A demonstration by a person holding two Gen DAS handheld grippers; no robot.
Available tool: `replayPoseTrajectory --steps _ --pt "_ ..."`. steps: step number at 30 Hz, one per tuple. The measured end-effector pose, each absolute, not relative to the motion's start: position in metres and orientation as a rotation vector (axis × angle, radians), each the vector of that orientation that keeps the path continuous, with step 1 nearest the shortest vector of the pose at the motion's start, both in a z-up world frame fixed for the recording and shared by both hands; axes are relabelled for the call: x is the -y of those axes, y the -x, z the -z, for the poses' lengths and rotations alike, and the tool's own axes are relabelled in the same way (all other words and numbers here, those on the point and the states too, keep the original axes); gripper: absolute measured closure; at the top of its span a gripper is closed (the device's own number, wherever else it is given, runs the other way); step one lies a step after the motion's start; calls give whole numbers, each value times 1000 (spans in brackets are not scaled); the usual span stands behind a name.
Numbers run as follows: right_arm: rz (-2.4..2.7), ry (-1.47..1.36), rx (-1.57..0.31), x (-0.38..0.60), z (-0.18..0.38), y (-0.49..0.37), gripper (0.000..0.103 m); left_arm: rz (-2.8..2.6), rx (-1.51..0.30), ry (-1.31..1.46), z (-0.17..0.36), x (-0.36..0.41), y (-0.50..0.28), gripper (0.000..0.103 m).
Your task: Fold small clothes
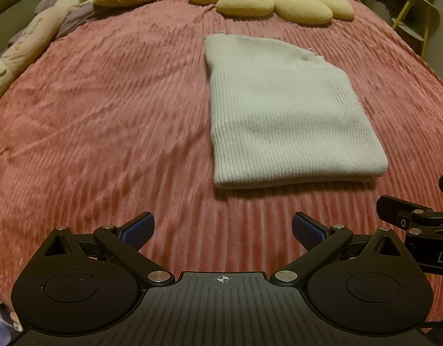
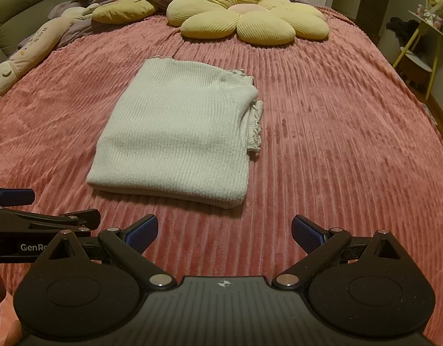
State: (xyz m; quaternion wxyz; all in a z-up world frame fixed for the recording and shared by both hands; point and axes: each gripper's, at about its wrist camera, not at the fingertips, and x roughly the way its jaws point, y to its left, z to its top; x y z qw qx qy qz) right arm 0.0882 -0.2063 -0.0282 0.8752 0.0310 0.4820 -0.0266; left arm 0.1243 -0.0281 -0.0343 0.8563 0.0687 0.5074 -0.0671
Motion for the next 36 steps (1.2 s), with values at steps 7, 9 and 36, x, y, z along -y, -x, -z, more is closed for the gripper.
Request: replayPoseTrajectory --steps 7,9,36 --pt "54 -67 -1004 207 28 -88 4 144 -1066 -147 35 29 -124 0" --pt "53 -67 -1003 208 27 -88 4 143 -1068 -148 35 29 -124 0" --pt "53 -71 -996 207 27 -87 4 142 -1071 -148 36 28 -122 0"
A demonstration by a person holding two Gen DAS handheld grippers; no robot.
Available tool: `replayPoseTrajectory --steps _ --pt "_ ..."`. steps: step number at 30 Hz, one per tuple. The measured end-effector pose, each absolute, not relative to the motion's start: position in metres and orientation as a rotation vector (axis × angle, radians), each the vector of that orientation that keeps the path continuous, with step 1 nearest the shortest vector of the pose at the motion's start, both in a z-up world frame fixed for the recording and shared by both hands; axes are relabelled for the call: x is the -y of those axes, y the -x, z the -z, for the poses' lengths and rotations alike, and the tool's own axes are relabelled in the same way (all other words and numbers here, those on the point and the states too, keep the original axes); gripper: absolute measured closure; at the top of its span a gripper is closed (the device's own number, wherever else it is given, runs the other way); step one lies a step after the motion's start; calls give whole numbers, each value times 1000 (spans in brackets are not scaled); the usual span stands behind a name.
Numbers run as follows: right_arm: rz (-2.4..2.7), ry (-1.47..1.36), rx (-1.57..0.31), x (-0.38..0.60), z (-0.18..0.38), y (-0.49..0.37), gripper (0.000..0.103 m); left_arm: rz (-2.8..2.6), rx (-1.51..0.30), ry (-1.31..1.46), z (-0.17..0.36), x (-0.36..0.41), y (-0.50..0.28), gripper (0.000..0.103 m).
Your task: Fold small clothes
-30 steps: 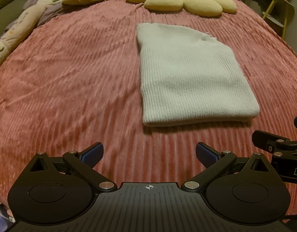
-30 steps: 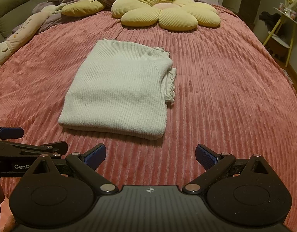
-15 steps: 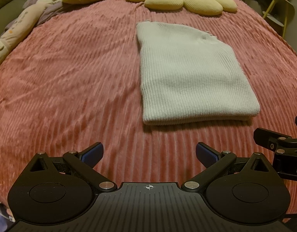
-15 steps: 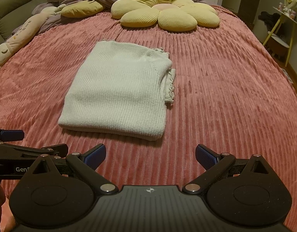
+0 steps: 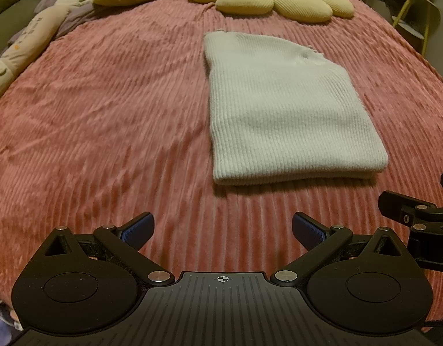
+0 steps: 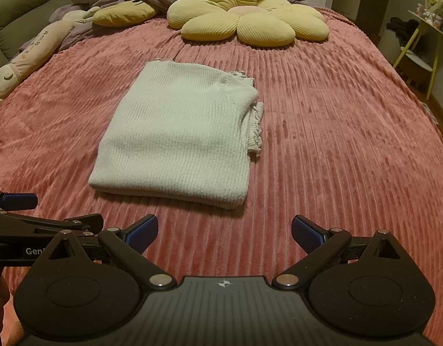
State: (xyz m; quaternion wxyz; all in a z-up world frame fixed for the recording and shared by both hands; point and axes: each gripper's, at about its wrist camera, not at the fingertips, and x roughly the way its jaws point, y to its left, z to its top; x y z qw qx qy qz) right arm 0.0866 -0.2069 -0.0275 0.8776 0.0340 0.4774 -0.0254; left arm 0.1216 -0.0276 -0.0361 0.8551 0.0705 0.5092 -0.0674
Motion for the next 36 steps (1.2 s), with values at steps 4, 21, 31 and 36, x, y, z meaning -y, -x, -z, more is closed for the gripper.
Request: replayPoseTrajectory --steps 4,21,31,36 --pt "53 -77 -998 207 27 -86 4 141 -1071 -148 36 28 -122 0" --pt "55 -83 -996 209 27 -85 4 143 -1075 -142 37 30 -122 0" --pt "56 -86 -996 209 27 -85 4 147 -1078 -141 37 30 -122 0" --pt "55 -88 -997 209 28 -85 4 148 -1076 -141 37 31 -122 0"
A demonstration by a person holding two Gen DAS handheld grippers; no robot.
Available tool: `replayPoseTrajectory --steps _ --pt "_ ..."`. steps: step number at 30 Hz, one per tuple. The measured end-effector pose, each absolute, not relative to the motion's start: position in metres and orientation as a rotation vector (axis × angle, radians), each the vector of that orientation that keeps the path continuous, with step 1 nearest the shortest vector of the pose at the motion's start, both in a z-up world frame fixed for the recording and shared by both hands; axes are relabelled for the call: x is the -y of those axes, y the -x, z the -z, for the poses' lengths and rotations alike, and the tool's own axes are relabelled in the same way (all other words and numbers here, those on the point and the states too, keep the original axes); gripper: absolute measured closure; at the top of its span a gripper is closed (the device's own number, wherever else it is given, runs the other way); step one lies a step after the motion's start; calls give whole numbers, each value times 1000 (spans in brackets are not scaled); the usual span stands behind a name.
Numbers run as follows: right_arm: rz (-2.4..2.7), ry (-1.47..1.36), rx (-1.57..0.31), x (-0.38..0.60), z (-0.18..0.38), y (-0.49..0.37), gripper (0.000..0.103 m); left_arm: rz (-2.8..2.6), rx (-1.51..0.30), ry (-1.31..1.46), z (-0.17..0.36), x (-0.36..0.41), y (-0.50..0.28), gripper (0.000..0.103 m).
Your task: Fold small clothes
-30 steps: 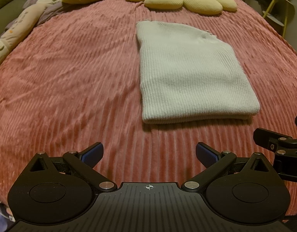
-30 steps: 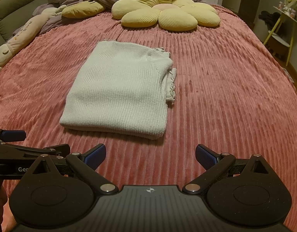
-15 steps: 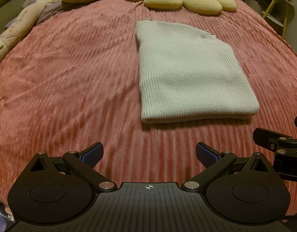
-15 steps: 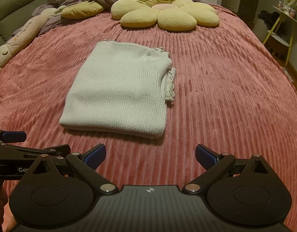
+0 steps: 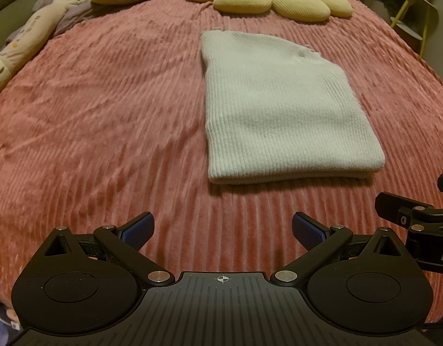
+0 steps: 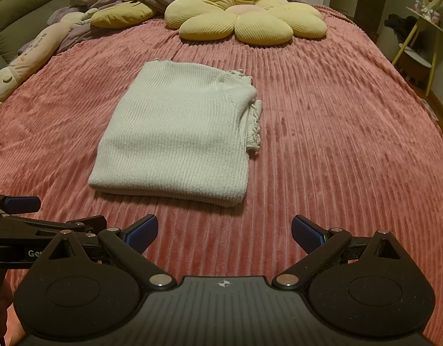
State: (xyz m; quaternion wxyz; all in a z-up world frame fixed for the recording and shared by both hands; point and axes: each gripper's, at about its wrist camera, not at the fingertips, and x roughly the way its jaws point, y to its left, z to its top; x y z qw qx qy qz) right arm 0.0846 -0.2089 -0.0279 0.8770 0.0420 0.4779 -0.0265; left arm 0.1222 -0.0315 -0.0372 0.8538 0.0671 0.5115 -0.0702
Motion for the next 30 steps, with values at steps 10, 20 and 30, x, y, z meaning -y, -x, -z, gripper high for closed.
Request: replayPoseTrajectory --steps 10,20,30 --pt "63 -96 -993 210 28 -83 4 151 -1076 -143 37 32 -122 0" --pt "64 -99 -992 211 28 -83 4 161 -1078 -133 37 32 -122 0" --pt "65 -100 -989 211 27 -83 4 167 -1076 -137 36 34 -121 0"
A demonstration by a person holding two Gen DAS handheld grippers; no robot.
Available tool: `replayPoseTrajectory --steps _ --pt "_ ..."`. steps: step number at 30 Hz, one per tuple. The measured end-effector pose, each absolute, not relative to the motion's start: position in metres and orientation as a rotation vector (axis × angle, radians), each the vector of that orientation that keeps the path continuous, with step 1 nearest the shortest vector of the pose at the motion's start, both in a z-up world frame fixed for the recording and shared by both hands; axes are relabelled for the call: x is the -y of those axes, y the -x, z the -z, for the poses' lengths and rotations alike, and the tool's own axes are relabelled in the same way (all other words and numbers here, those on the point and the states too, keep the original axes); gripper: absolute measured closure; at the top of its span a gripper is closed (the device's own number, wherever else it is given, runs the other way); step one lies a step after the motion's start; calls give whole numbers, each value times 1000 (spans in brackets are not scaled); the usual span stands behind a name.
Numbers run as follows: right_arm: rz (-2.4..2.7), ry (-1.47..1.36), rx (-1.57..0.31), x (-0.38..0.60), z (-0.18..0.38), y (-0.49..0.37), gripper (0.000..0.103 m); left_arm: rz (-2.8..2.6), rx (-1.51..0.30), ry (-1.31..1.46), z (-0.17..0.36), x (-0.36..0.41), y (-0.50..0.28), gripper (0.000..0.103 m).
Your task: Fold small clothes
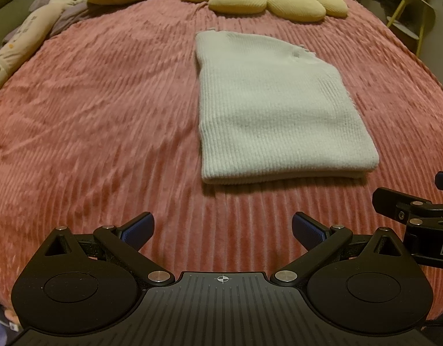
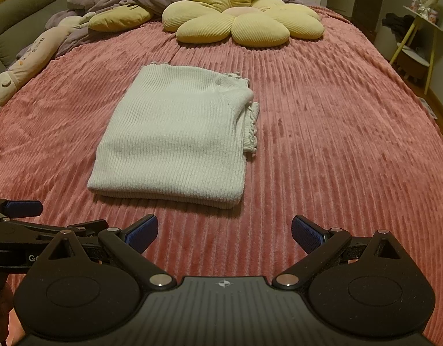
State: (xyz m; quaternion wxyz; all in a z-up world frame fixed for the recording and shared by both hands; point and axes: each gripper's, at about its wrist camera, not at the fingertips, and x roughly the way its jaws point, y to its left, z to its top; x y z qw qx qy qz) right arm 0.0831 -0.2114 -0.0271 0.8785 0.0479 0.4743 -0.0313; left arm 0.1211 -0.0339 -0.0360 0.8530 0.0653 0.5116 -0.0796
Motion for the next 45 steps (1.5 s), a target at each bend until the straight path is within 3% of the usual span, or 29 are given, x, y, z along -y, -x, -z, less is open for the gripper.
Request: replayPoseTrajectory --steps 45 --pt "70 -102 -993 215 25 -87 4 177 -1055 -160 36 35 -122 0"
